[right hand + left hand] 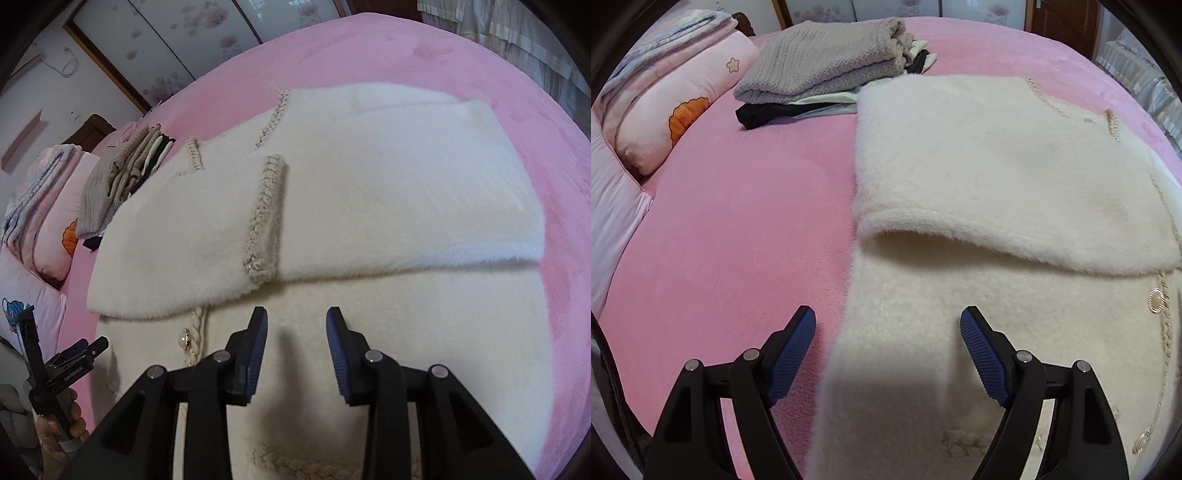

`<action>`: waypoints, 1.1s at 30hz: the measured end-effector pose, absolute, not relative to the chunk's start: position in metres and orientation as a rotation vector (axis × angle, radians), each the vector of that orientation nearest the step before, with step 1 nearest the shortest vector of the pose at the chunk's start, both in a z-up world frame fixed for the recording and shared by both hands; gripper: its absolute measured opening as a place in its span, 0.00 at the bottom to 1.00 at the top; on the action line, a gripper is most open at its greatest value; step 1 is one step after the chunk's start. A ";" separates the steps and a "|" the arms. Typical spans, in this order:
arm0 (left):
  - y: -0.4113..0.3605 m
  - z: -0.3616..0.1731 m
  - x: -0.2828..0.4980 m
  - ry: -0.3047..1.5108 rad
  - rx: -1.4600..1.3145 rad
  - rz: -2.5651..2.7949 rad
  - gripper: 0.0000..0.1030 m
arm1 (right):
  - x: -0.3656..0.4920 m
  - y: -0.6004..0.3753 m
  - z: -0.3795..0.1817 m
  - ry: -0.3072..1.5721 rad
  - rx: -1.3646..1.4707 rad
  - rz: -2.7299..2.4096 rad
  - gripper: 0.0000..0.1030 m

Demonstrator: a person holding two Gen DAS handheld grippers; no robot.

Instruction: Fold large clothes

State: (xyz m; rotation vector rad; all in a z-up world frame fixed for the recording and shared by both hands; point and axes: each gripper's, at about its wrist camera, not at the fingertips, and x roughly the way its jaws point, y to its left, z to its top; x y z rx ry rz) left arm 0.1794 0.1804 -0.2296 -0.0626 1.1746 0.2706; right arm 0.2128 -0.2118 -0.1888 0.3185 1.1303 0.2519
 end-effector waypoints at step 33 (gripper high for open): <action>0.198 -0.247 0.223 1.118 -0.218 0.309 0.77 | 0.317 -0.163 -0.187 1.029 0.333 0.486 0.16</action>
